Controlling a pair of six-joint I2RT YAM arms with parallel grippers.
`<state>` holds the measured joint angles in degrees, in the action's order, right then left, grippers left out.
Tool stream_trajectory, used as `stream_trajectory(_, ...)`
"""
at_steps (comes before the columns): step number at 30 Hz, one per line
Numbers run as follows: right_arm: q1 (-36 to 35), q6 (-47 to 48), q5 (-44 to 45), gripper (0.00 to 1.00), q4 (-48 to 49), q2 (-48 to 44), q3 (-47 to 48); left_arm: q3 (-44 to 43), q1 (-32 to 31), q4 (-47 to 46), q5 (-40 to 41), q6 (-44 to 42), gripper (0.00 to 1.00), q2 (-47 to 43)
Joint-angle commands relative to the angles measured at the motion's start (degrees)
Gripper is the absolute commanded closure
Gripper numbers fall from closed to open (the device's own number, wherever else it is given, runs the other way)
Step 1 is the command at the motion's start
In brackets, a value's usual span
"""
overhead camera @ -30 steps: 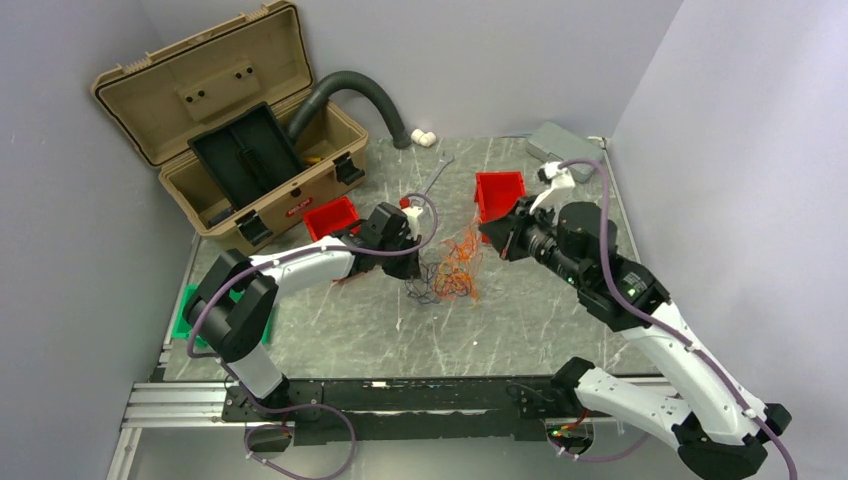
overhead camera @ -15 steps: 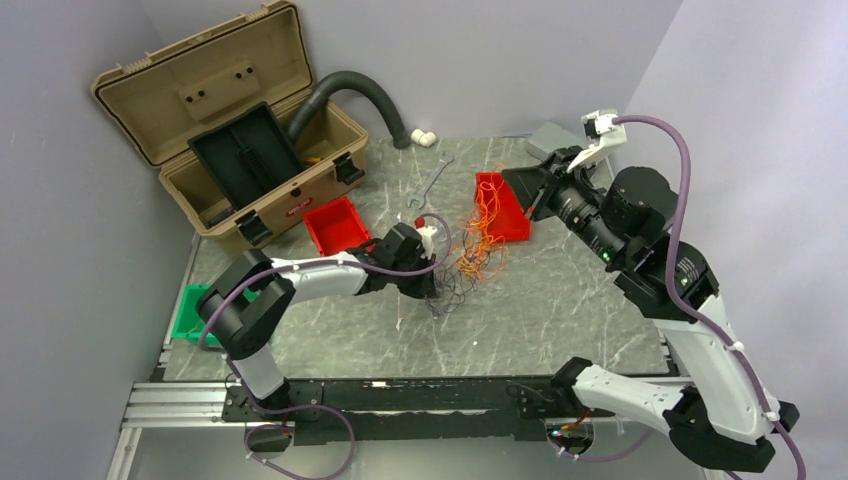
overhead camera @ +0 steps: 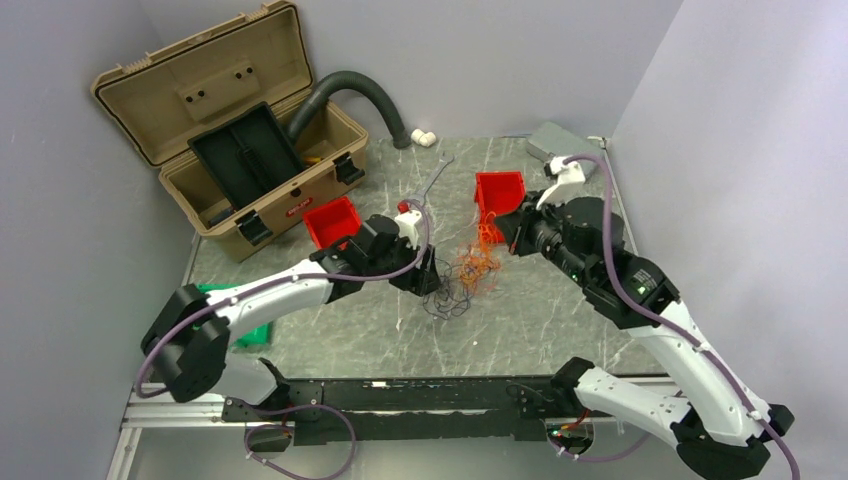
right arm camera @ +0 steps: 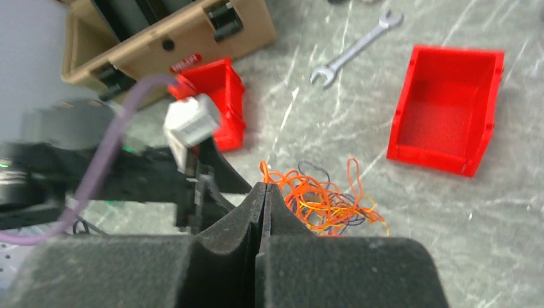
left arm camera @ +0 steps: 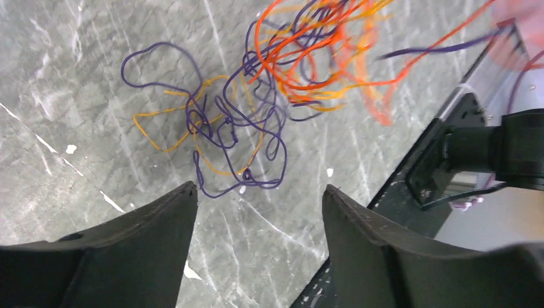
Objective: Untangle the cables
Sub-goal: Untie the cable.
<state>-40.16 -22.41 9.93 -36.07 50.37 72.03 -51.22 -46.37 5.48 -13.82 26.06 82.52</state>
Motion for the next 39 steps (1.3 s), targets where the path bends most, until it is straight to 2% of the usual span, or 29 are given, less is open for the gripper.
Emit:
stream_trajectory(1, 0.1, -2.8, -1.9, 1.00, 2.1, -2.4, -5.2, 0.7, 0.1, 2.5, -1.2, -1.8, 0.22, -5.9)
stream_trajectory(7, 0.1, -1.9, -6.5, 1.00, 3.3, -3.1, -10.6, -1.9, 0.5, 7.7, 0.0, -6.5, 0.18, -11.5)
stream_trajectory(14, 0.1, 1.0, -14.4, 1.00, 5.1, -0.6, -14.2, -5.3, 2.9, 10.0, -3.0, -10.8, 0.21, -17.0)
stream_trajectory(24, -0.1, 3.3, -30.3, 1.00, 11.4, 3.8, -17.2, -3.4, 3.1, 2.0, -12.2, -12.9, 0.22, -21.3)
stream_trajectory(29, -0.1, 3.8, -32.0, 1.00, 11.6, 5.5, -17.5, -2.7, 3.2, -0.5, -13.4, -13.7, 0.23, -22.8)
stream_trajectory(34, -0.1, 4.1, -33.1, 1.00, 12.2, 6.2, -17.7, -5.0, 3.3, 0.4, -13.1, -13.9, 0.33, -20.1)
stream_trajectory(39, -0.1, 4.4, -33.6, 1.00, 12.2, 6.4, -17.4, -7.6, 3.4, -0.4, -16.6, -13.8, 0.36, -16.9)
